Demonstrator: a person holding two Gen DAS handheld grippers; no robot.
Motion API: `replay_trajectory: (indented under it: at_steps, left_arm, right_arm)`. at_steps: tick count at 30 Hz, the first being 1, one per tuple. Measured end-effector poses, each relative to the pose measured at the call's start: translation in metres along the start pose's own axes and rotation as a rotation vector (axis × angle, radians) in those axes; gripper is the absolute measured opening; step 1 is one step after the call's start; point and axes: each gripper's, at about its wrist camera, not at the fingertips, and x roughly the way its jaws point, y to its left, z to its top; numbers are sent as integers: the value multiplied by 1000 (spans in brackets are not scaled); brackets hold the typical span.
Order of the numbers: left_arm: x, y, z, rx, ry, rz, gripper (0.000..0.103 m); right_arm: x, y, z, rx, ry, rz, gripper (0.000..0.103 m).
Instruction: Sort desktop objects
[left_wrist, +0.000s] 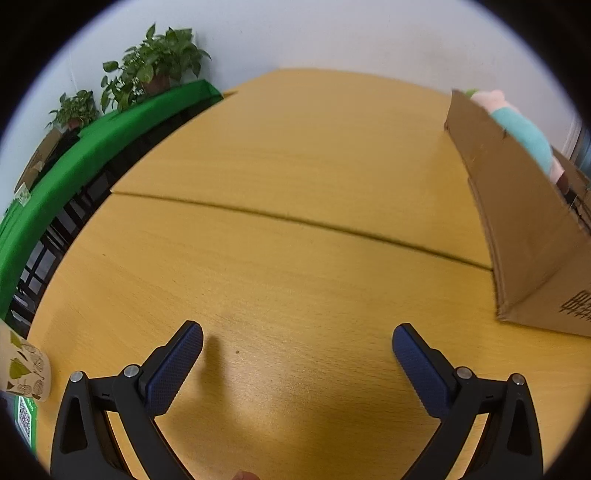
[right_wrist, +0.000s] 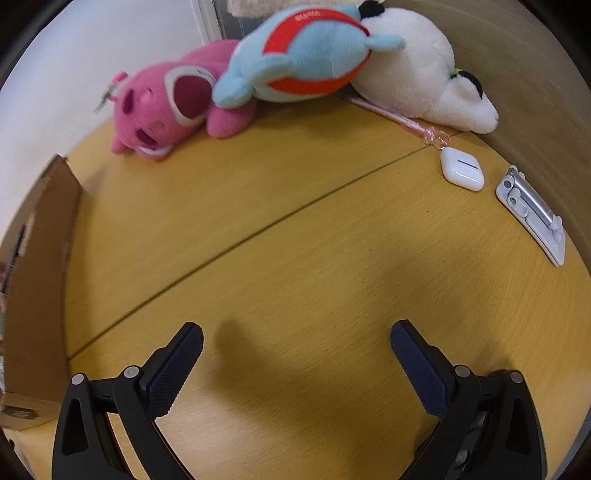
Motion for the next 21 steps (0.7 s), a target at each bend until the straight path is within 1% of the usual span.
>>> replay_trajectory:
  at_steps: [1, 2, 5, 9, 11, 12, 16, 21]
  left_arm:
    - [0, 3, -1, -10, -13, -25, 103]
    - [-1, 4, -3, -16, -11, -33, 103]
    - [1, 5, -4, -27, -41, -28, 103]
    - [3, 5, -2, -17, -42, -40, 103]
    - [3, 5, 2, -16, -39, -40, 103]
    - [6, 6, 5, -18, -38, -39, 103]
    - [10, 7, 14, -31, -35, -30, 103]
    - [12, 7, 17, -35, -34, -23, 103]
  right_arm:
    - [2, 0, -3, -17, -4, -14, 103]
    - [1, 4, -6, -22, -18, -13, 103]
    - [-1, -1, -13, 1, -47, -22, 103]
    - [0, 3, -16, -9, -85, -15, 103]
    - [-2, 1, -21, -21, -118, -5, 103]
    - [1, 7, -15, -22, -134, -5, 103]
    - [2, 10, -16, -26, -135, -3, 103]
    - [0, 14, -17, -29, -131, -1, 103]
